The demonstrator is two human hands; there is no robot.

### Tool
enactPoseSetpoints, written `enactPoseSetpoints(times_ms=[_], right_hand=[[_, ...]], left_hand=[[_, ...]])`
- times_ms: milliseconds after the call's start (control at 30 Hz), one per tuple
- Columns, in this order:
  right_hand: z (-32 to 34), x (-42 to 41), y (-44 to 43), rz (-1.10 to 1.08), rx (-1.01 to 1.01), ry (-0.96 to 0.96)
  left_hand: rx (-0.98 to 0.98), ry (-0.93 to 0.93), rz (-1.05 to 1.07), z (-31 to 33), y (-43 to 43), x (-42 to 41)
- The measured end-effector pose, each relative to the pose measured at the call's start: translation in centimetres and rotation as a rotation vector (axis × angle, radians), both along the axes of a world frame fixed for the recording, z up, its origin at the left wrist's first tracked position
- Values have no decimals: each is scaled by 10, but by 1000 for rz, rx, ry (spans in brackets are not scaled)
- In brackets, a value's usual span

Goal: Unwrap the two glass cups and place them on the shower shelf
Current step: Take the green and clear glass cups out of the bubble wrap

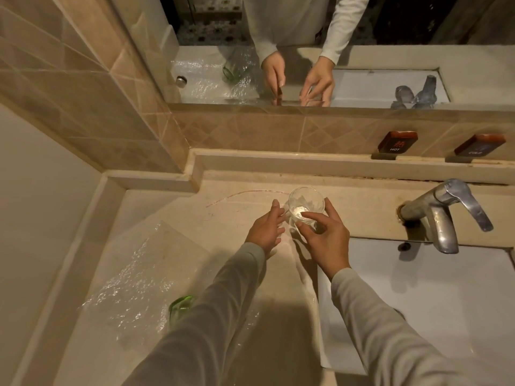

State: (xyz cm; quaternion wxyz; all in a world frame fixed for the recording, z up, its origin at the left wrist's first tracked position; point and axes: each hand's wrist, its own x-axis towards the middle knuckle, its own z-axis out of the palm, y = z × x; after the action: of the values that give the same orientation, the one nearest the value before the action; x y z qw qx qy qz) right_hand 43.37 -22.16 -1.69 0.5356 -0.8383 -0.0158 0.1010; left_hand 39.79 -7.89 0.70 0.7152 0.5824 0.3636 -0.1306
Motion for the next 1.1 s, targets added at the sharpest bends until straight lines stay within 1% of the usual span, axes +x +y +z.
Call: enactPoseSetpoints(times_ms=[133, 300, 367, 400, 500, 567, 667, 800, 867, 967, 1033, 1100], right_hand=[[9, -22, 2, -41, -6, -15], [24, -58, 3, -85, -42, -44], [29, -80, 6, -103, -61, -40], [31, -90, 8, -114, -57, -35], [36, -129, 14, -149, -39, -38], [39, -154, 18, -163, -51, -41], [39, -191, 23, -194, -75, -41], [34, -223, 22, -205, -97, -26], [33, -234, 22, -189, -96, -24], [33, -241, 25, -156, -68, -2], [32, -243, 26, -121, -58, 16], [30, -241, 26, -82, -60, 32]], left_hand=[[90, -30, -25, 11, 22, -26], [381, -96, 11, 6, 78, -96], [524, -90, -72, 3, 104, -132], [563, -72, -112, 1, 115, -148], [520, -28, -226, -11, 139, -194], [529, -34, -326, -19, 145, -218], [555, -106, -358, -29, 147, -243], [654, -131, -396, -35, 146, -258], [739, -143, -361, -33, 143, -271], [862, -125, -209, -27, 132, -290], [864, -113, -141, -28, 117, -301], [778, -97, -83, -30, 100, -309]])
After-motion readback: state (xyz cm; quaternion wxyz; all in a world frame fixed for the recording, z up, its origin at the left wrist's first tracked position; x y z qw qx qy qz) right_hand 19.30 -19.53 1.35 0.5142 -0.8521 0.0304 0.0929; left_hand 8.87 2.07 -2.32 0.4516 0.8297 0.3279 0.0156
